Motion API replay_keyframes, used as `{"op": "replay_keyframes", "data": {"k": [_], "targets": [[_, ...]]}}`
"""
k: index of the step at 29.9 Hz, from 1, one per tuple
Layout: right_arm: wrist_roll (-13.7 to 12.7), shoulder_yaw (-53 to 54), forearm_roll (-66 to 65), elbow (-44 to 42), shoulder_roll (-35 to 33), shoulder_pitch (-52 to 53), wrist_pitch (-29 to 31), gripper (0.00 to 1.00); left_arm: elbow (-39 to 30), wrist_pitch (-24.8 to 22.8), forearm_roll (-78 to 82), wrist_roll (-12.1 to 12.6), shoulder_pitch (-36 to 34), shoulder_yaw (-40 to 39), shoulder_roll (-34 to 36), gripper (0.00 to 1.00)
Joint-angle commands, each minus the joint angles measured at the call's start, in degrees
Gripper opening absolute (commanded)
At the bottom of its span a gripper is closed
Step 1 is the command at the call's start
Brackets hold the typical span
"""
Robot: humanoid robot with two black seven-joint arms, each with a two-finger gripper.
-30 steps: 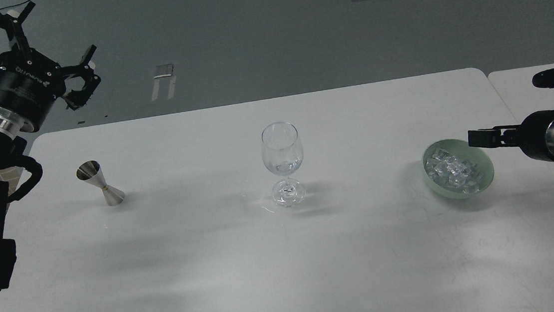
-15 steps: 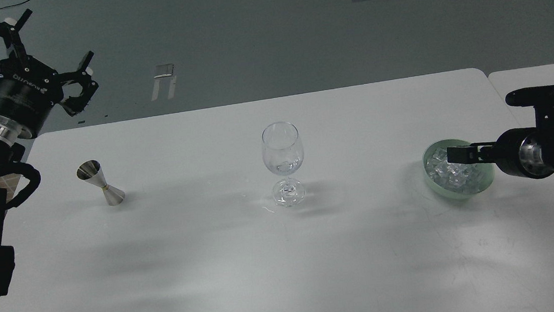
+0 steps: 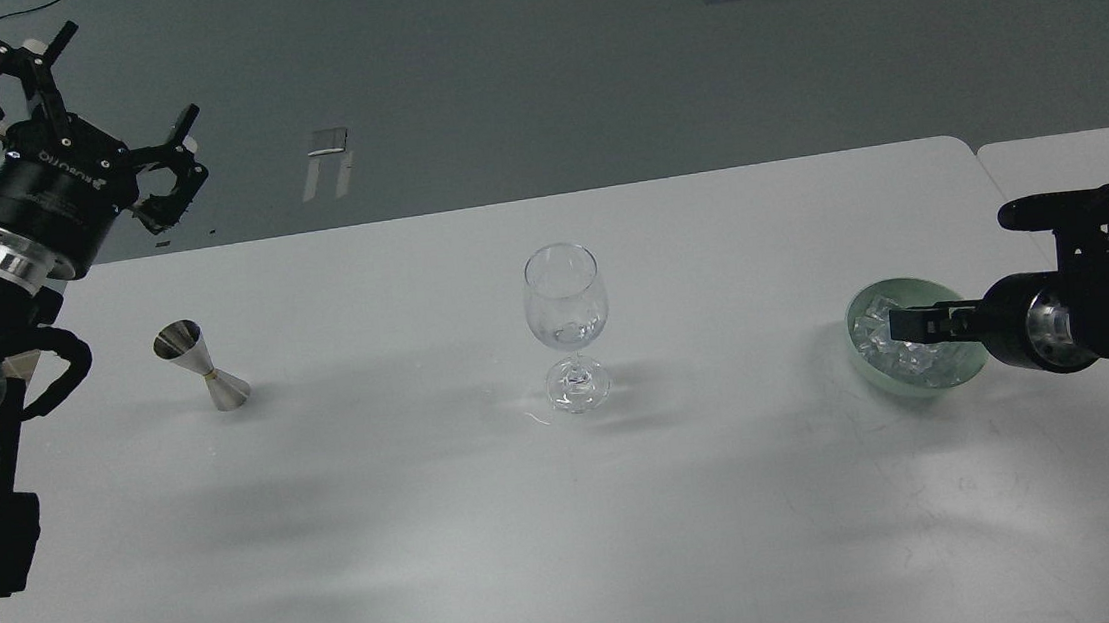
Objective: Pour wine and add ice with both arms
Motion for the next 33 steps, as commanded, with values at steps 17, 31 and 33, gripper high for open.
{"op": "replay_keyframes", "data": {"k": [17,31,33], "targets": [[0.02,-0.14,-0.75,-0.44,1.64,-0.62,0.00,0.60,0.06,0.01,0.01,0.01,0.35,-0.02,-0.29,0.98],[0.02,0.13,-1.90,-1.50,3.13,-1.32,0.00,0.46,0.59,-0.26,0.01,-0.78,0.61,0.07,-0.46,0.98],[0.02,0.13,-1.90,-1.50,2.96,-1.32,0.00,0.46,0.59,-0.26,0.01,-0.78,0.70,0.07,-0.46,0.98]]}}
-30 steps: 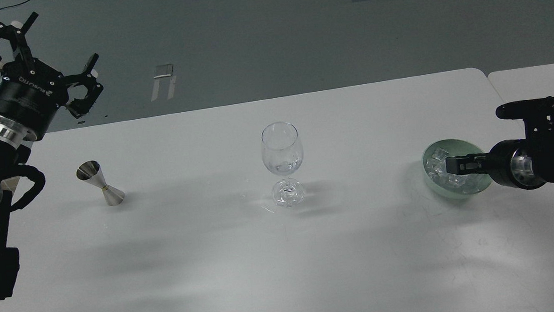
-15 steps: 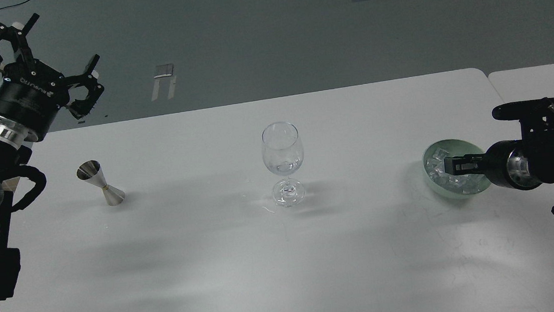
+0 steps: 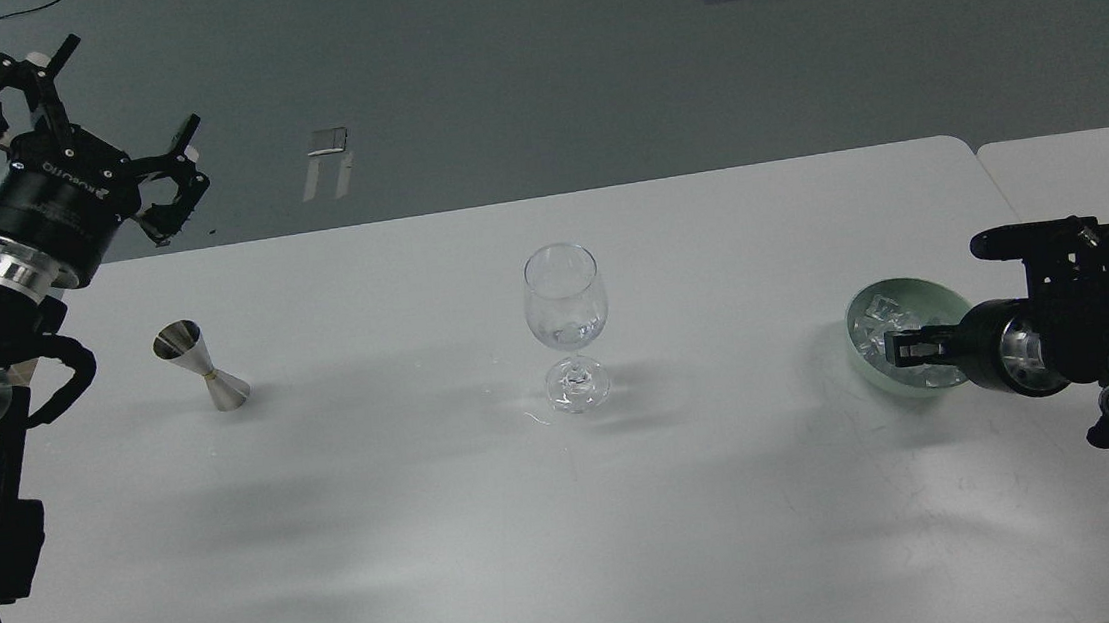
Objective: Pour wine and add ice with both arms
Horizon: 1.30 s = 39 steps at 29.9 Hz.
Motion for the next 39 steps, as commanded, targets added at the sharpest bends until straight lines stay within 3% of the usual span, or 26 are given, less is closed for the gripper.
{"op": "replay_keyframes", "data": {"k": [1,5,8,9,31,39], "targets": [[-0.01,0.01,-0.01,0.02,-0.33,0.06,0.00,0.46,0.01,0.00,0.00,-0.04,-0.01,0.01,-0.01,0.98],[-0.01,-0.07,-0.01,0.28,-0.07,-0.20,0.00,0.40,-0.08,0.09,0.00,-0.04,-0.01,-0.07,-0.19,0.98],[-0.01,-0.07,-0.01,0.55,0.11,-0.29,0.00,0.16,-0.08,0.09,0.00,-0.04,-0.01,-0.07,0.25,0.98],[-0.01,-0.07,-0.10,0.37,0.11,-0.29,0.00,0.00,-0.08,0.09,0.00,-0.04,-0.01,-0.07,0.34,0.98],[-0.01,0.63,0.25,5.47,-2.08,-0.20,0.00,0.00,-0.08,0.09,0.00,-0.04,-0.01,-0.16,0.43,0.98],[-0.01,10.03,0.43,8.19,-2.62,0.59,0.00,0.00,-0.08,0.09,0.00,-0.04,-0.01,-0.51,0.43,0.98]]}}
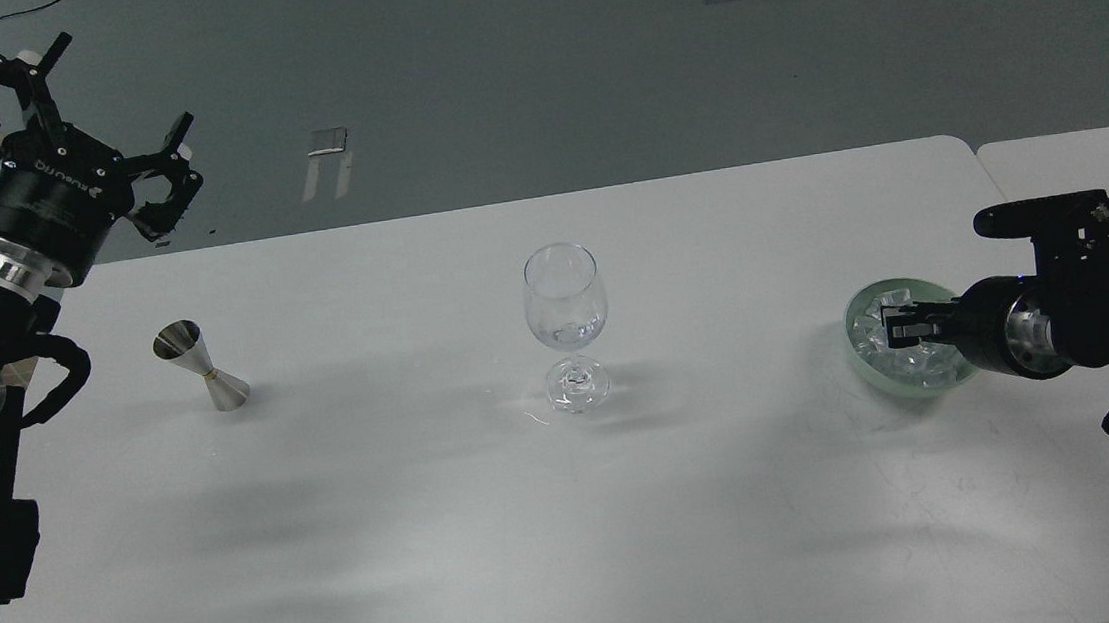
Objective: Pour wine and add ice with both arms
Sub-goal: 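Lift the ice with the right gripper and carry it over the wine glass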
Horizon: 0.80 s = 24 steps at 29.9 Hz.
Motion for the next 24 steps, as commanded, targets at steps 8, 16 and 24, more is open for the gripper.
{"op": "replay_keyframes", "data": {"k": [8,16,24], "targets": [[0.00,5.49,0.51,1.60,4.71,7.42,0.00,0.00,-0.17,0.08,0.00,0.09,0.00,0.12,0.00,0.98],[0.00,4.96,0.42,2.22,15.44,10.24,0.00,0.00,-0.26,0.09,0.00,0.09,0.00,0.21,0.71,0.98],[0.00,0.49,0.16,2.22,22.47,14.37,0.00,0.00,-0.26,0.09,0.00,0.09,0.00,0.21,0.53,0.98]]}}
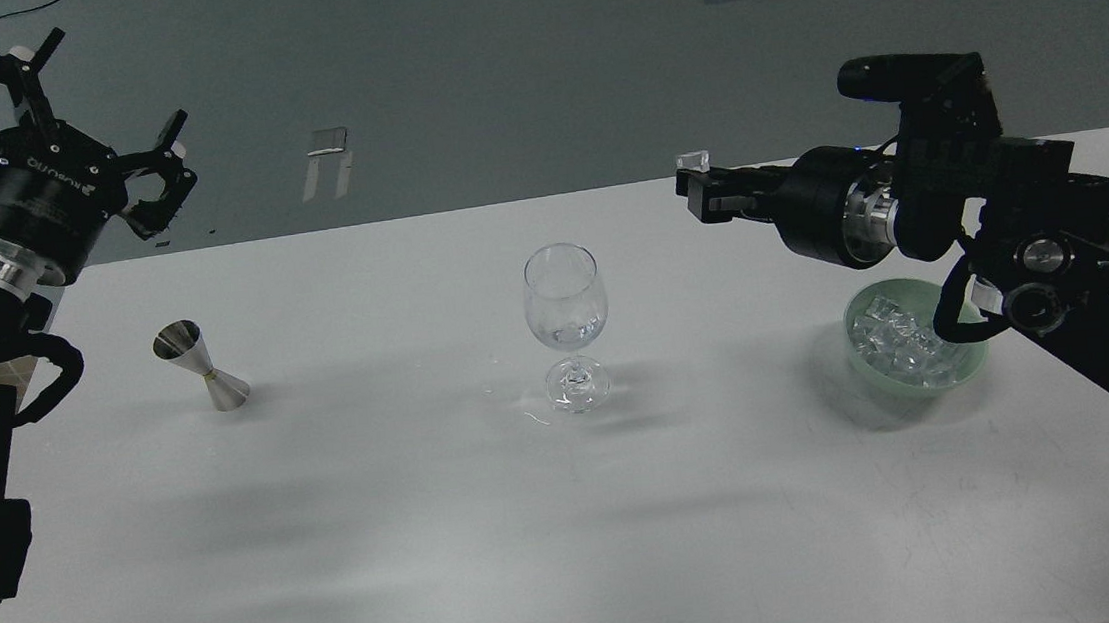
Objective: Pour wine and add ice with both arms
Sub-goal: 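Lift the ice with the right gripper and carry it over the wine glass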
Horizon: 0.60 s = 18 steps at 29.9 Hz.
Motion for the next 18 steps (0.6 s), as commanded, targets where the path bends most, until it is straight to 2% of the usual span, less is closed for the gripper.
{"op": "replay_keyframes", "data": {"k": [1,12,18], "targets": [[0.00,-2.07,-0.09,-0.14,3.18,2.47,0.00,0.00,0.10,0.00,0.00,0.00,0.02,-0.09,-0.16,0.98],[0.00,-6.47,-0.45,-0.14,7.66,4.67,0.00,0.00,0.10,-0.18,0.00,0.00,0.02,-0.09,-0.07,0.98],[0.00,-6.56,-0.53,-0.40,7.76,4.85,0.00,0.00,0.10,-0.09,0.00,-0.09,0.02,-0.18,-0.16,0.98]]}}
